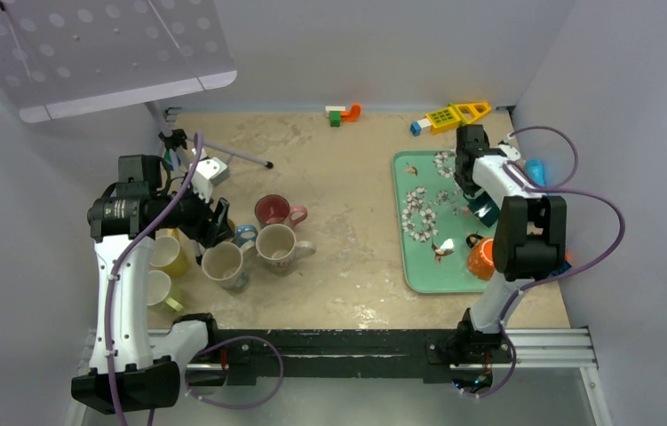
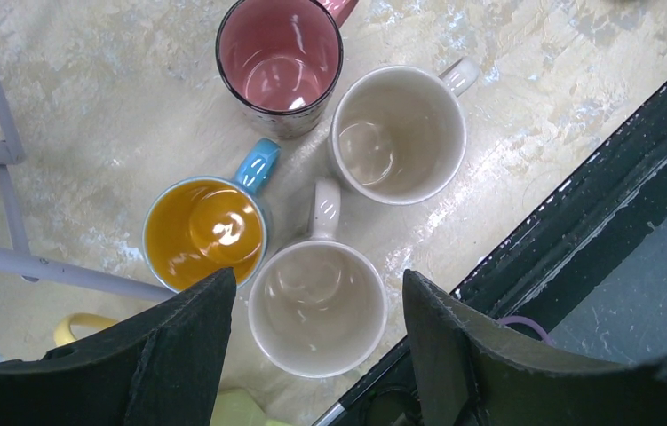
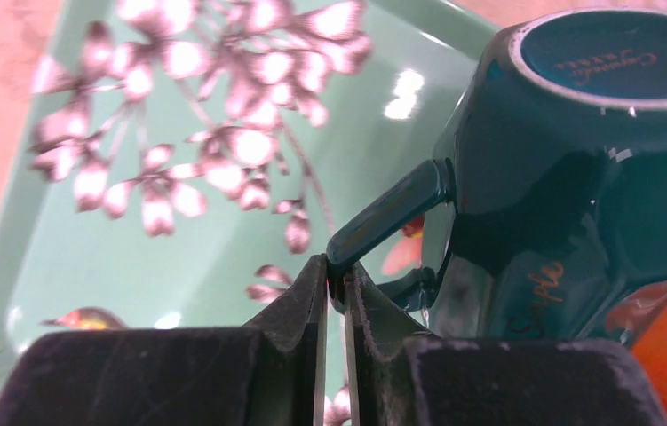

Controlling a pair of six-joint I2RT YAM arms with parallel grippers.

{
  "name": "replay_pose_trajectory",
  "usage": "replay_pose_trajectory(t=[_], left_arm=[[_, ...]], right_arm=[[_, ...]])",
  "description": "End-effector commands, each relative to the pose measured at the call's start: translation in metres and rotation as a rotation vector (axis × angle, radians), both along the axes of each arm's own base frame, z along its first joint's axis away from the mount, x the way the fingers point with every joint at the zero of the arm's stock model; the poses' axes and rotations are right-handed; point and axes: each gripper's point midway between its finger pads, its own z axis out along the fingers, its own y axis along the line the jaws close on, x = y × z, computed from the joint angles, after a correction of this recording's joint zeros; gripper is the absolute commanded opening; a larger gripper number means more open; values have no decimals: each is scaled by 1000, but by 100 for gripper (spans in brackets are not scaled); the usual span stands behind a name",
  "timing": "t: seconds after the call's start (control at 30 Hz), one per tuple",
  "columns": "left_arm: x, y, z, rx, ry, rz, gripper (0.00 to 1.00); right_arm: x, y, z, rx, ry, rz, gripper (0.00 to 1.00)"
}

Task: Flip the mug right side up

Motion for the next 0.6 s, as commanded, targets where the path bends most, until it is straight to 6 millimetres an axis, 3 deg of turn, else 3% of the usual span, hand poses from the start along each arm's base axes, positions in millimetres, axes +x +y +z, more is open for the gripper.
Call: replay_pose_trajectory(t=[0.0, 0.17, 0.57], left_arm=[[6, -7, 7, -38, -27, -16, 73], [7, -11, 9, -65, -13, -21, 73], [8, -13, 14, -77, -11, -31, 73]], right_arm=[[40, 18, 36, 22, -158, 203, 0], [53, 48, 45, 59, -217, 361, 0], [63, 68, 44, 83, -223, 510, 0]])
